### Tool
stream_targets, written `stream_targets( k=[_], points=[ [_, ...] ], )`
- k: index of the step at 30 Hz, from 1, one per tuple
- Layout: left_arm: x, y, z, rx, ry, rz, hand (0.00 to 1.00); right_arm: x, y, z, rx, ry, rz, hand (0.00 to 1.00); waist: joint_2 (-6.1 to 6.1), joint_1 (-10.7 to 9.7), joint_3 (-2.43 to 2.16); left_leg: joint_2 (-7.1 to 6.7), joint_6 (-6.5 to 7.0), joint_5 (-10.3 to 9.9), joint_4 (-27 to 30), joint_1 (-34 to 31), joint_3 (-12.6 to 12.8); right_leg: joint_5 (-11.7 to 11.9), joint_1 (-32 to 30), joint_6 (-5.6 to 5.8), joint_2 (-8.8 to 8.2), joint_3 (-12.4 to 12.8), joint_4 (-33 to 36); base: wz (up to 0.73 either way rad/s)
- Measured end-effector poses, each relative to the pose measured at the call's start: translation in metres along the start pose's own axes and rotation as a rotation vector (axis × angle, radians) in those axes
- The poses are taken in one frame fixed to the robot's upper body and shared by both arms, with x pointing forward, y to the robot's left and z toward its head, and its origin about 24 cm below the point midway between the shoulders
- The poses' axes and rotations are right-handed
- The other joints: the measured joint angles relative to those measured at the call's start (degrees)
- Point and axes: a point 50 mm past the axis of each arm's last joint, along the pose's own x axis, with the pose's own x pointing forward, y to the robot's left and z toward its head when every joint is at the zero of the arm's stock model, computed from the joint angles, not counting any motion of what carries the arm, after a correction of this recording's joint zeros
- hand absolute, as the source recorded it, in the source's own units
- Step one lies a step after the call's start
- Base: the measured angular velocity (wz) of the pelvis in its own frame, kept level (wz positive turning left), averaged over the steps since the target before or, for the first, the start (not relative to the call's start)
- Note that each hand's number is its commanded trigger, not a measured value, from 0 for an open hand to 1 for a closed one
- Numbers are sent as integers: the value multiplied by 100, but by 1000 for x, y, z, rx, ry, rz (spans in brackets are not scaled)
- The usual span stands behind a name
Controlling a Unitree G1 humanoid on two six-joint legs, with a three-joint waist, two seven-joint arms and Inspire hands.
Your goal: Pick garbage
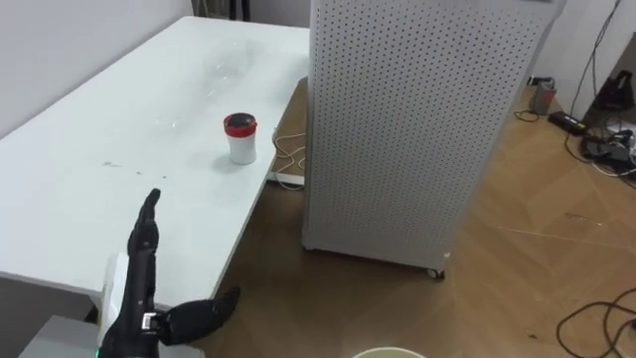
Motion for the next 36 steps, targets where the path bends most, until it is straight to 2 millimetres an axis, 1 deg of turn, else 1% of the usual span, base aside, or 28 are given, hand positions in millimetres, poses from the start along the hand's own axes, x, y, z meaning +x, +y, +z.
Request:
stream_targets(
  k=[1, 2, 3, 4, 5, 6, 7, 9, 11, 12, 14, 16, 18, 21, 23, 24, 25, 26, 27, 28, 29, 30, 31, 32, 33, 34, 35, 36],
  points=[
    [1, 0, 0, -4, 0, 4, 0, 0, 0, -1, -1, 1, -3, 100, -145, 38, -14, -14, -95, -177, 491, -36, 44, -349, -57, -60, -56, 49, 301, -10],
    [0, 0, -1, -14, 13, -1, 0, 0, 2, -2, -2, 0, 0, 100, -175, 134, 5, 129, -66, -261, 1523, -430, -87, -482, -58, -94, 70, 391, 405, -25],
    [-1, -1, -2, -28, 23, -4, 0, 0, 2, -2, -5, 0, 0, 100, -149, 190, 8, 197, -9, -192, 2082, -716, -298, -468, 0, -121, 142, 520, 351, -44],
    [-2, -4, -2, -47, 33, -9, 0, 0, 1, -1, -8, -2, -8, 100, -49, 273, 20, 186, 45, -149, 2836, -1194, -888, -462, 131, -203, 247, 617, 212, -36],
    [-2, -5, -3, -64, 41, -7, 0, 0, 0, -2, -8, 2, -16, 100, -3, 272, 50, 123, 44, -150, 3045, -1609, -1218, -453, 282, -228, 284, 634, 78, -39],
    [-2, -6, -8, -86, 69, -4, 0, 0, 1, -2, -14, 9, -21, 100, 0, 276, 57, 8, 48, -146, 2958, -1946, -1372, -463, 399, -244, 286, 710, 3, -27],
    [-3, -6, -11, -101, 88, 2, 0, 0, 1, -2, -13, 8, -28, 100, 17, 276, 57, -68, 47, -139, 2835, -2118, -1436, -474, 452, -250, 286, 762, -25, -47],
    [-5, -6, -16, -139, 127, 21, 0, 0, 0, -3, -13, 11, -41, 100, 20, 307, 60, -283, 90, 76, 2208, -2591, -1481, -544, 485, -240, 275, 926, -17, -44],
    [-6, -8, -18, -177, 155, 33, 0, 0, 2, -5, -7, 25, -48, 100, -11, 342, 66, -518, 119, 857, 1068, -3097, -1685, -699, 505, -209, 227, 995, 41, -36],
    [-7, -9, -19, -182, 158, 27, 0, 0, 1, -7, -4, 34, -50, 100, -24, 351, 70, -561, 125, 1082, 799, -3122, -1737, -758, 527, -196, 226, 1032, 62, -33],
    [-9, -10, -20, -180, 164, -2, 0, -1, -1, -12, 7, 66, -62, 100, -84, 405, 28, -677, 140, 1927, 201, -3047, -1854, -979, 632, -72, 210, 1218, 184, -25],
    [-8, -10, -20, -179, 162, -14, 0, -1, -1, -13, 19, 73, -65, 100, -184, 418, 21, -769, 306, 2202, 212, -2995, -1865, -1115, 676, -2, 169, 1314, 171, -13],
    [-8, -9, -17, -161, 138, -24, 0, -2, -3, -13, 26, 70, -71, 100, -246, 464, 47, -823, 485, 2142, 548, -3026, -1837, -1190, 820, 39, 102, 1336, 20, -17],
    [-6, -6, -19, -160, 144, -31, 0, -2, -5, -10, 19, 62, -91, 100, -316, 476, 33, -1008, 643, 1582, 1150, -2984, -1586, -1515, 1154, 158, -190, 1338, 27, -3],
    [-5, -6, -19, -161, 142, -43, 0, -2, -4, -11, 10, 65, -89, 100, -335, 545, 12, -1085, 732, 1082, 1566, -2925, -1429, -1701, 1292, 318, -351, 1369, 433, -16],
    [-5, -6, -19, -160, 142, -45, 0, -1, -3, -10, 8, 63, -84, 100, -327, 542, 14, -1099, 762, 976, 1655, -2902, -1426, -1709, 1232, 349, -393, 1279, 704, 0],
    [-6, -7, -19, -159, 145, -45, 0, 0, 2, -11, 8, 59, -70, 100, -348, 547, 13, -1165, 807, 819, 1762, -2811, -1414, -1663, 1049, 502, -546, 1063, 1383, 12],
    [-6, -8, -19, -159, 145, -48, 0, 1, 5, -9, 9, 48, -61, 100, -371, 542, 12, -1235, 864, 669, 1846, -2736, -1406, -1514, 853, 766, -706, 909, 2022, 15],
    [-6, -8, -19, -159, 144, -49, 0, 1, 5, -8, 8, 43, -63, 100, -369, 539, 11, -1268, 885, 596, 1885, -2691, -1416, -1409, 786, 890, -792, 815, 2280, 20],
    [-6, -8, -19, -157, 145, -48, 0, 1, 5, -7, 8, 38, -63, 100, -355, 532, 7, -1306, 919, 456, 1933, -2569, -1444, -1155, 691, 928, -915, 636, 2695, 18],
    [-6, -9, -19, -143, 148, -47, 0, 1, 6, -6, 8, 33, -60, 100, -309, 542, 6, -1314, 942, 345, 1922, -2436, -1523, -752, 524, 952, -986, 509, 3058, 16],
    [-6, -9, -19, -137, 147, -47, 0, 1, 6, -6, 8, 31, -58, 100, -261, 542, 22, -1312, 946, 311, 1895, -2363, -1605, -559, 450, 953, -1002, 454, 3233, 12],
    [-5, -8, -19, -136, 146, -36, 0, 1, 7, -4, 6, 24, -55, 100, -198, 559, 44, -1310, 947, 291, 1780, -2220, -1743, -542, 254, 947, -1075, 349, 3412, 14],
    [-3, -7, -18, -136, 144, -20, 0, 2, 7, -2, 9, 16, -51, 100, -122, 575, 80, -1264, 943, 294, 1637, -2079, -1855, -762, 29, 885, -1068, 365, 3348, 19],
    [-3, -7, -19, -136, 145, -15, 0, 2, 7, -2, 10, 15, -49, 100, -77, 577, 90, -1224, 936, 300, 1577, -2025, -1897, -865, -102, 860, -1060, 372, 3202, 22],
    [-3, -6, -18, -136, 145, -2, 0, 2, 8, 0, 7, 9, -35, 100, -9, 563, 58, -1147, 921, 308, 1490, -1975, -1959, -984, -296, 859, -1046, 377, 2637, 27],
    [-1, -5, -18, -134, 139, 7, 0, 3, 9, 3, 1, 5, -33, 100, -8, 554, 45, -1129, 903, 317, 1380, -1899, -2040, -993, -350, 886, -1049, 360, 1751, 28],
    [-1, -4, -18, -131, 138, 11, 0, 4, 9, 4, -2, 5, -33, 100, -13, 534, 42, -1129, 894, 321, 1336, -1867, -2086, -956, -342, 888, -1051, 357, 1256, 37]
  ],
)
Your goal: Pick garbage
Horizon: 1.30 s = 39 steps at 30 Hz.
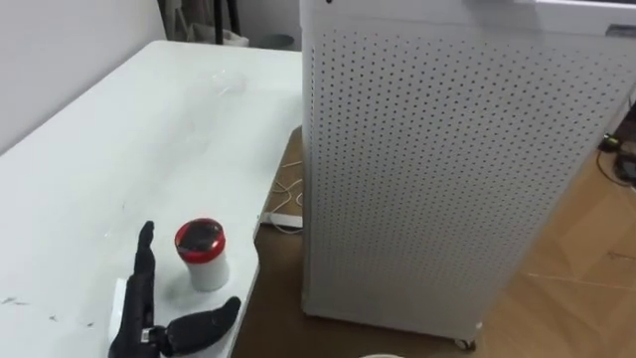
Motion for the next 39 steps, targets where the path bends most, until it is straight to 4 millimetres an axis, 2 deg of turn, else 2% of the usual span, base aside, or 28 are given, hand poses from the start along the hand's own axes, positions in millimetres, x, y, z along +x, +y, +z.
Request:
stream_targets(
  k=[1, 2, 3, 4, 5, 6, 8, 13, 20, 24, 25, 27, 28, 29, 30, 31, 32, 33, 34, 36, 38, 39],
  points=[
    [1, 0, 0, 3, -2, 5, 0, 0, -1, 0, -14, -1, -2, 100, 0, -39, 5, 2, -46, -15, -86, 85, -100, 395, 36, 35, 22, 14, -844, 55],
    [0, 0, -1, 1, 4, 6, 0, -1, -2, -2, -35, 9, -5, 100, 22, -120, -32, 42, -110, -9, -186, 182, -230, 764, 146, 12, 104, -11, -1111, 53],
    [0, -1, 0, 0, 2, 7, 0, -2, -3, -4, -39, 15, -7, 100, -7, -108, -67, 61, -148, 14, -271, 229, -283, 768, 245, -4, 134, -50, -1240, 44],
    [1, 1, 3, 4, -11, 16, 0, -1, -2, -3, -52, 13, -1, 100, 25, -116, -80, 129, -211, 53, -427, 299, -345, 830, 383, -60, 221, -149, -1427, 17],
    [2, 3, 5, 16, -28, 23, 0, -1, -2, -2, -64, 11, 6, 100, 5, -113, -67, 192, -267, 87, -564, 375, -348, 869, 496, -96, 298, -175, -1621, 12],
    [2, 3, 6, 23, -33, 26, 0, -1, -2, -1, -72, 11, 7, 100, 4, -112, -67, 231, -284, 98, -627, 407, -345, 894, 558, -111, 312, -183, -1715, 4],
    [2, 4, 9, 52, -52, 27, 0, 0, -1, 0, -102, 13, 24, 100, -17, -101, -57, 326, -330, 125, -884, 612, -347, 920, 791, -142, 467, -181, -2015, -2],
    [0, 6, 17, 93, -106, 24, 0, 0, 1, -2, -129, 29, 62, 100, -37, -70, -51, 407, -385, 160, -1214, 877, -428, 936, 1054, -167, 581, -202, -2350, -1],
    [-2, 10, 18, 135, -122, 24, 0, 0, 4, -3, -149, 37, 92, 100, -86, -13, -59, 430, -390, 162, -1250, 1013, -417, 939, 1317, -167, 588, -145, -2598, 3],
    [-2, 10, 18, 132, -122, 23, 0, 0, 5, -2, -169, 41, 102, 100, -122, -22, -48, 437, -423, 182, -1331, 1095, -394, 939, 1380, -167, 584, -137, -2603, 10],
    [-3, 10, 18, 132, -121, 24, 0, 0, 5, -3, -179, 44, 103, 100, -135, -24, -39, 435, -424, 183, -1327, 1130, -372, 939, 1408, -167, 580, -115, -2612, 8],
    [-2, 10, 17, 131, -117, 29, 0, 1, 7, -4, -197, 50, 111, 100, -209, -24, 13, 393, -429, 179, -1123, 1071, -211, 943, 1536, -163, 525, 115, -2723, 15],
    [-2, 10, 17, 114, -109, 33, 0, 1, 10, -4, -210, 53, 121, 100, -337, -41, 103, 317, -554, 128, -595, 784, -28, 962, 1669, -135, 420, 494, -2846, 47],
    [-2, 5, 16, 87, -99, 21, 0, 1, 8, -5, -208, 56, 112, 100, -357, -75, 96, 384, -635, 114, -696, 501, 66, 961, 1647, -128, 402, 902, -2884, 63],
    [-1, 2, 17, 78, -100, 12, 0, 1, 7, -5, -206, 55, 105, 100, -306, -95, 75, 474, -592, 161, -953, 397, 90, 938, 1602, -90, 423, 969, -2859, 54],
    [-2, -3, 13, 73, -82, -2, 0, 0, 6, -9, -198, 72, 99, 100, -366, -42, 57, 499, -435, 287, -1005, 382, 458, 888, 1480, 20, 381, 925, -2829, 14],
    [-4, -4, 9, 79, -74, -11, 0, 0, 6, -10, -198, 77, 98, 100, -361, 97, 62, 506, -432, 289, -1008, 424, 545, 931, 1488, 89, 375, 731, -2879, -15],
    [-4, -5, 9, 81, -73, -16, 0, 0, 6, -10, -199, 75, 100, 100, -346, 155, 69, 503, -432, 289, -1008, 464, 553, 947, 1496, 94, 391, 660, -2877, -43],
    [-4, -3, 5, 80, -53, -12, 0, 0, 7, -8, -202, 67, 106, 100, -320, 203, 55, 494, -432, 289, -1019, 540, 541, 980, 1516, 87, 397, 496, -2874, -45],
    [-4, 0, 1, 57, -28, 1, 0, 1, 9, -5, -208, 56, 115, 100, -262, 183, 37, 467, -431, 287, -1058, 619, 506, 995, 1585, 79, 384, 427, -2902, -30],
    [-5, 1, -5, 39, 4, 6, 0, 0, 7, -8, -203, 61, 111, 100, -145, 129, -29, 472, -431, 288, -1114, 640, 508, 995, 1574, 80, 394, 404, -2877, -3],
    [-4, 1, -6, 38, 10, 5, 0, -1, 6, -10, -200, 66, 107, 100, -124, 118, -42, 474, -431, 288, -1114, 641, 511, 994, 1564, 80, 395, 393, -2874, 0]
  ],
)
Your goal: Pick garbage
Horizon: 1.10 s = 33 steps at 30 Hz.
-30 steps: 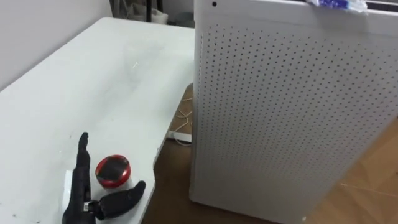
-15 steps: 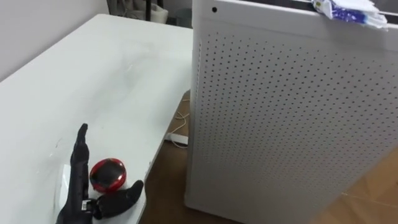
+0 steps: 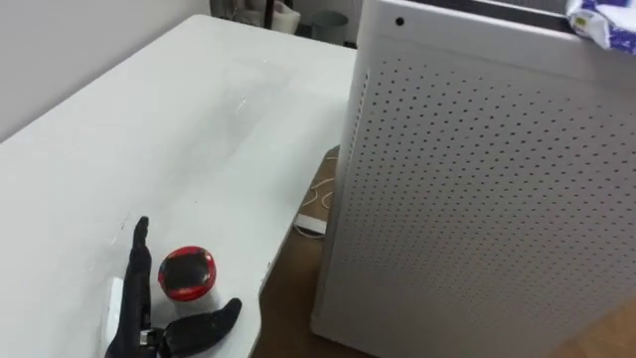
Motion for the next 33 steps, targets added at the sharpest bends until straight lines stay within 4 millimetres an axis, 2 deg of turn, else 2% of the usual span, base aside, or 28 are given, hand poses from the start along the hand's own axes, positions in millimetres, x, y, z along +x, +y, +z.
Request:
stream_targets(
  k=[2, 6, 8, 11, 12, 13, 14, 15, 17, 20, 23, 26, 29, 33],
  points=[
    [2, 1, -5, 4, 13, 10, 0, -2, -2, -6, 5, 15, -7, 100, 57, -42, -34, 12, 0, 0, 10, -49, -16, -15, -86, -2, 9, -106, 59, -7],
    [15, -1, -2, -26, -12, 45, 0, 1, 1, 2, 0, -3, -9, 100, 91, -82, -18, 63, -1, -1, 344, -522, -14, -126, -718, -59, -16, -307, 702, -8],
    [28, -4, 0, -47, -32, 70, 0, 7, 4, 20, -12, -37, -19, 100, 138, -105, 70, 64, 8, -9, 669, -918, -14, -173, -1162, -87, -43, -283, 1163, -6],
    [50, -12, 12, -82, -62, 91, 0, 12, 8, 34, -28, -58, -39, 100, 150, -100, 121, 58, 36, -56, 1107, -1465, 11, -310, -1832, -125, -132, -242, 1778, -9],
    [53, -14, 13, -87, -62, 96, 14, 13, 10, 37, -29, -63, -41, 100, 167, -100, 125, 61, 34, -84, 1198, -1569, 14, -316, -1942, -134, -134, -238, 1881, -17],
    [60, -15, 15, -93, -58, 118, 87, 14, 11, 39, -29, -66, -46, 100, 177, -111, 129, 62, 23, -124, 1346, -1708, 33, -346, -2128, -156, -165, -236, 2039, -16],
    [65, -16, 16, -94, -49, 131, 100, 14, 11, 41, -29, -67, -52, 100, 156, -146, 148, 55, 25, -132, 1471, -1841, 34, -359, -2276, -164, -184, -224, 2158, -16],
    [67, -16, 16, -98, -44, 143, 100, 14, 12, 43, -29, -73, -52, 100, 199, -166, 132, 57, 27, -133, 1530, -1900, 33, -360, -2336, -169, -186, -219, 2202, -16],
    [73, -11, 16, -125, -27, 196, 100, 15, 13, 42, -20, -70, -54, 100, 218, -248, 137, 26, 40, -125, 1666, -2073, 17, -367, -2577, -155, -183, -107, 2374, -25],
    [81, -1, 20, -155, -29, 297, 100, 16, 15, 47, -9, -90, -55, 100, 199, -410, 149, -18, 36, -122, 1873, -2304, -31, -412, -2829, -167, -194, -34, 2663, -10],
    [90, 13, 24, -201, -24, 375, 100, 17, 17, 52, 12, -102, -65, 100, 149, -442, 182, 10, 20, -115, 2012, -2457, -38, -450, -3010, -170, -145, 22, 2817, 2],
    [95, 24, 26, -251, -12, 447, 100, 18, 19, 51, 22, -100, -61, 100, 120, -510, 200, 41, 2, -106, 2018, -2468, -42, -443, -3007, -179, -108, 28, 2803, 0],
    [98, 35, 26, -297, 1, 508, 100, 18, 19, 51, 41, -104, -64, 100, 125, -562, 196, 49, -1, -117, 2000, -2469, -22, -426, -3009, -202, -106, 31, 2788, -3],
    [97, 38, 25, -338, 7, 550, 100, 18, 20, 52, 41, -110, -63, 100, 138, -573, 184, 51, 19, -104, 1882, -2390, -26, -372, -2911, -247, -109, -14, 2635, 0]
  ],
)
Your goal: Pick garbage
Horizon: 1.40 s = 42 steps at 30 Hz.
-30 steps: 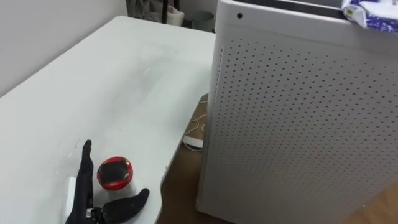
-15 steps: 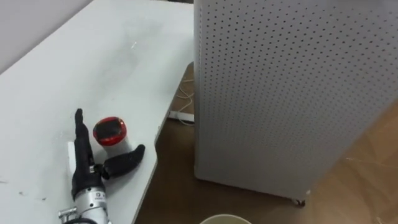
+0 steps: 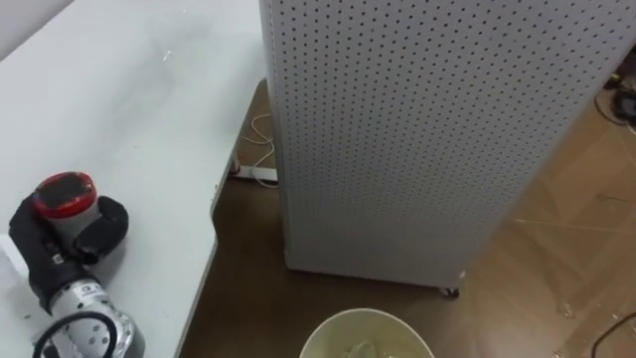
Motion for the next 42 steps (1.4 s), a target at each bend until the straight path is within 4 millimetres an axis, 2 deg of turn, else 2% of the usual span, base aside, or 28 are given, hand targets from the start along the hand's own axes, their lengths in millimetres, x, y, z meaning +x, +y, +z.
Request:
stream_targets(
  k=[3, 7, 12, 14, 16, 18, 21, 23, 24, 26, 30, 32, 34, 37, 42],
  points=[
    [-3, 5, -5, 10, 13, 7, 100, -1, -1, -3, -10, 9, 1, 100, -43, 3, -7, -5, 3, 26, -234, 270, -3, 19, 271, 0, -3, -47, -225, 1],
    [-6, 14, -7, 20, 9, 6, 100, -2, -4, -6, -33, 20, -4, 100, -99, 21, -51, 8, -2, 108, -631, 631, -52, 137, 727, 11, 47, -157, -735, 7],
    [-23, 28, -12, 41, 23, -61, 100, -4, -7, -9, -37, 26, -10, 100, -154, 126, -102, -16, 3, 110, -1056, 1168, -61, 169, 1277, 55, 60, -230, -1168, 4],
    [-30, 30, -13, 55, 38, -93, 100, -4, -8, -7, -52, 16, -7, 100, -144, 207, -142, -24, 4, 110, -1192, 1337, -74, 175, 1453, 64, 70, -254, -1295, 5],
    [-36, 30, -13, 59, 50, -134, 100, -4, -8, -2, -80, -2, -1, 100, -95, 201, -181, -32, 4, 111, -1212, 1350, -132, 187, 1544, 82, 74, -303, -1421, 16],
    [-44, 24, -12, 54, 70, -213, 100, -4, -8, 1, -91, -10, -4, 100, -65, 202, -185, -34, 5, 112, -1205, 1376, -152, 188, 1637, 83, 60, -391, -1492, 21],
    [-69, 2, -11, 30, 95, -426, 100, -1, -4, 11, -95, -34, 4, 100, -43, 195, -171, -47, 7, 112, -1220, 1431, -150, 189, 1724, 88, 2, -423, -1552, 5],
    [-92, -24, -9, 9, 111, -653, 100, 3, 2, 27, -107, -71, 22, 100, -4, 158, -144, -50, 14, 116, -1224, 1419, -128, 198, 1704, 103, 11, -437, -1540, -7],
    [-98, -30, -9, 3, 116, -709, 100, 4, 4, 32, -109, -83, 26, 100, 10, 152, -134, -51, 20, 119, -1228, 1417, -120, 201, 1698, 107, 19, -437, -1537, -5],
    [-119, -48, -7, -11, 139, -906, 100, 6, 10, 44, -114, -125, 45, 100, 32, 39, -118, -41, 35, 128, -1293, 1401, -92, 222, 1648, 102, 36, -415, -1515, -7],
    [-130, -57, -7, -34, 161, -1052, 100, 8, 15, 62, -119, -170, 62, 100, 34, 25, -108, 51, 27, 126, -1299, 1345, 133, 284, 1475, 61, 106, -253, -1471, -31],
    [-134, -64, -3, -44, 152, -1140, 100, 9, 16, 82, -138, -218, 54, 100, 33, 10, -85, 61, 24, 131, -1229, 1199, 196, 293, 1262, 47, 104, -188, -1372, -17],
    [-139, -68, -2, -54, 153, -1207, 100, 9, 14, 93, -148, -241, 40, 100, 25, 11, -63, 60, 22, 134, -1196, 1181, 213, 293, 1227, 48, 102, -166, -1341, -4],
    [-147, -72, -2, -58, 159, -1274, 100, 8, 12, 102, -156, -262, 26, 100, 7, -6, -18, 62, 22, 133, -1194, 1158, 216, 293, 1205, 48, 103, -170, -1341, 0],
    [-156, -79, -1, -49, 169, -1345, 100, 7, 16, 110, -168, -294, 38, 100, 15, -51, -12, 85, 28, 129, -1082, 881, 326, 293, 894, 47, 104, -85, -1225, -5]
  ],
)
